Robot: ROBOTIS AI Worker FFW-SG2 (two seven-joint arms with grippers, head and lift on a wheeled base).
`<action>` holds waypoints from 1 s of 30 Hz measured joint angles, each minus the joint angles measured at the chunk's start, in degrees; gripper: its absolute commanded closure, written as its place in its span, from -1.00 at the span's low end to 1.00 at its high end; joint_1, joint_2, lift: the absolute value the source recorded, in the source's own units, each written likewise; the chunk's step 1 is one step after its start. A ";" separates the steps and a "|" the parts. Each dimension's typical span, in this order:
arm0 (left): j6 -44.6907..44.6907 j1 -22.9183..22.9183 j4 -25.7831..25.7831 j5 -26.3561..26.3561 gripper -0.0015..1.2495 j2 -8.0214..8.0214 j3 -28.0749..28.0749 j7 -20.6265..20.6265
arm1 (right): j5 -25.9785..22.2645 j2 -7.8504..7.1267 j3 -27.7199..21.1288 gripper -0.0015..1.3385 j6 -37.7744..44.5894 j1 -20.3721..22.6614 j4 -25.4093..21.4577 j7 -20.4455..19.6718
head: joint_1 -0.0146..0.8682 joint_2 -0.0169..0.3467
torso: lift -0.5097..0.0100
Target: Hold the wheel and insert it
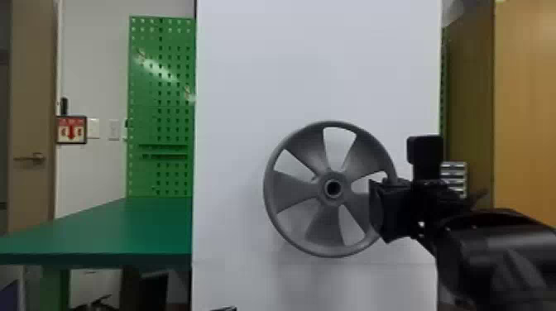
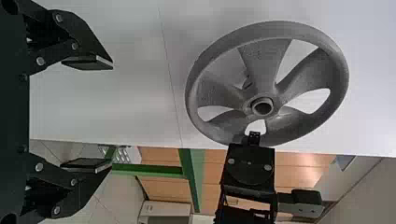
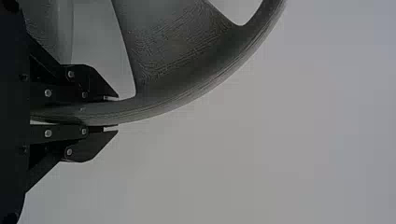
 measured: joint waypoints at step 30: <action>-0.09 -0.02 0.11 0.18 -0.19 0.08 0.14 0.05 | -0.24 0.07 0.46 -0.15 -0.84 -0.41 1.68 -1.32 | -0.97 -0.87 | -0.95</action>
